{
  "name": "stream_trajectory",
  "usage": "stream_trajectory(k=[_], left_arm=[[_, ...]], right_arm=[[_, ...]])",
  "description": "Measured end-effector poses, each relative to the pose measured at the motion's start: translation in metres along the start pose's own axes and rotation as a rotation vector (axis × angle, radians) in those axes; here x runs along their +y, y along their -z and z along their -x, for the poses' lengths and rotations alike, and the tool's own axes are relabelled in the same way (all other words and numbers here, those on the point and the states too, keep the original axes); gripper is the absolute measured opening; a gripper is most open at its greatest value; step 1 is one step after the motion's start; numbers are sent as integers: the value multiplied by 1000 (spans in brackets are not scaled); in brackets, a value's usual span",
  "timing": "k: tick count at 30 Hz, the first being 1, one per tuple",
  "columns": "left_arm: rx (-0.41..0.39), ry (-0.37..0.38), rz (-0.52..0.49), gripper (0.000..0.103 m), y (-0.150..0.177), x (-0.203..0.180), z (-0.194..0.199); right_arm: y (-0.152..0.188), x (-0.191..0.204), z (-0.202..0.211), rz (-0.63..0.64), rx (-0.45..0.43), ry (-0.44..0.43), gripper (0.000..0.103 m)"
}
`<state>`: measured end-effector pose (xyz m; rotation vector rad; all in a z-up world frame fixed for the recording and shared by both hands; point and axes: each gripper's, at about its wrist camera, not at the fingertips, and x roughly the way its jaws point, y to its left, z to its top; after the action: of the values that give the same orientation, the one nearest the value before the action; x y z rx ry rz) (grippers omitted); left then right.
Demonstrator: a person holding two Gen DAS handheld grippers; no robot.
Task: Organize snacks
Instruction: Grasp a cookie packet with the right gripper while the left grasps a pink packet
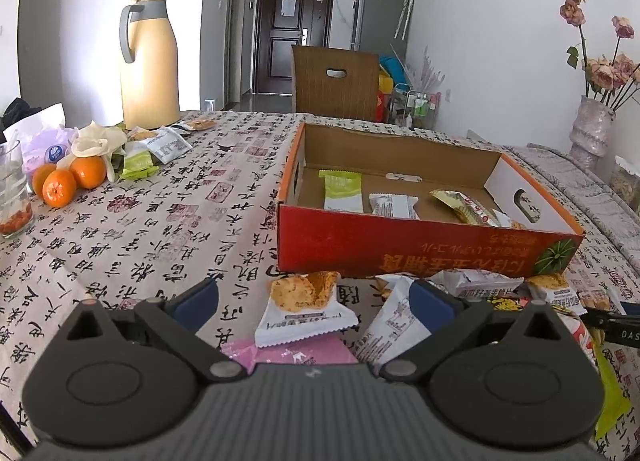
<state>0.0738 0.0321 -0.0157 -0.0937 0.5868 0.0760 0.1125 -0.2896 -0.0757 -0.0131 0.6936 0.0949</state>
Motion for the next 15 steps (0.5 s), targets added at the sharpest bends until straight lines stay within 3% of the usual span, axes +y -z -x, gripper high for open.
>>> stream_trajectory(k=[6, 15], left_arm=[[5, 4, 0, 103, 2, -1, 1], [23, -18, -8, 103, 0, -1, 4]], right_arm=[[5, 4, 7, 1, -30, 10, 44], [7, 2, 35, -98, -157, 12, 43]])
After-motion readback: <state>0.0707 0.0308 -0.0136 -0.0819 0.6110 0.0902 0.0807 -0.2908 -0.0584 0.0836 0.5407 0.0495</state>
